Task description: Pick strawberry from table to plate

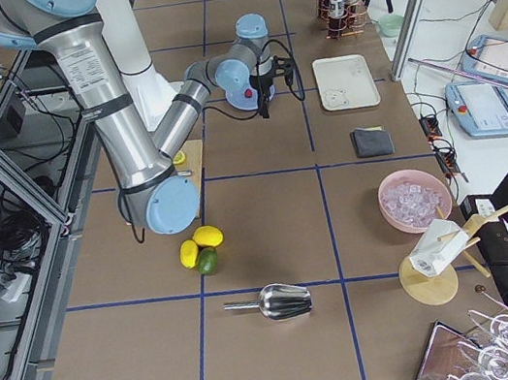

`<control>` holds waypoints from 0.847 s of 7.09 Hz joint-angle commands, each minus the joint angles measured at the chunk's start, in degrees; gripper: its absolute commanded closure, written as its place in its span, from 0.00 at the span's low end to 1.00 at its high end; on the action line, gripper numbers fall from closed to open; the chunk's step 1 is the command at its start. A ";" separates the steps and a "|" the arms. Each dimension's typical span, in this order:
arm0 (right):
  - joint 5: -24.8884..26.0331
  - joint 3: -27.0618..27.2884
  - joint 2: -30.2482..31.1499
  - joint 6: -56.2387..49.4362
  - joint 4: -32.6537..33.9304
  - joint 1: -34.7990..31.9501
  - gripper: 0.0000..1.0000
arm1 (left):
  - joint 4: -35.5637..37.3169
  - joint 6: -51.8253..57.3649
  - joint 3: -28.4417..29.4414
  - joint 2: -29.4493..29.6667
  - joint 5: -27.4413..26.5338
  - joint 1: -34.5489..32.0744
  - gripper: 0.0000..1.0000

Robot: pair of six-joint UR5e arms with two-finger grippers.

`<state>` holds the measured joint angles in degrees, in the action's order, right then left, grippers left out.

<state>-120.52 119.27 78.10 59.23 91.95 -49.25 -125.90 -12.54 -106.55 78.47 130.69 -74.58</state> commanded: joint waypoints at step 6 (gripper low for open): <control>-14.30 -13.61 21.73 -67.10 -0.01 -34.94 0.00 | 44.58 27.93 4.32 13.12 1.15 -18.32 0.00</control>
<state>-134.38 107.62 97.42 -1.86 92.13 -82.38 -86.16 15.01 -103.23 91.00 131.79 -92.38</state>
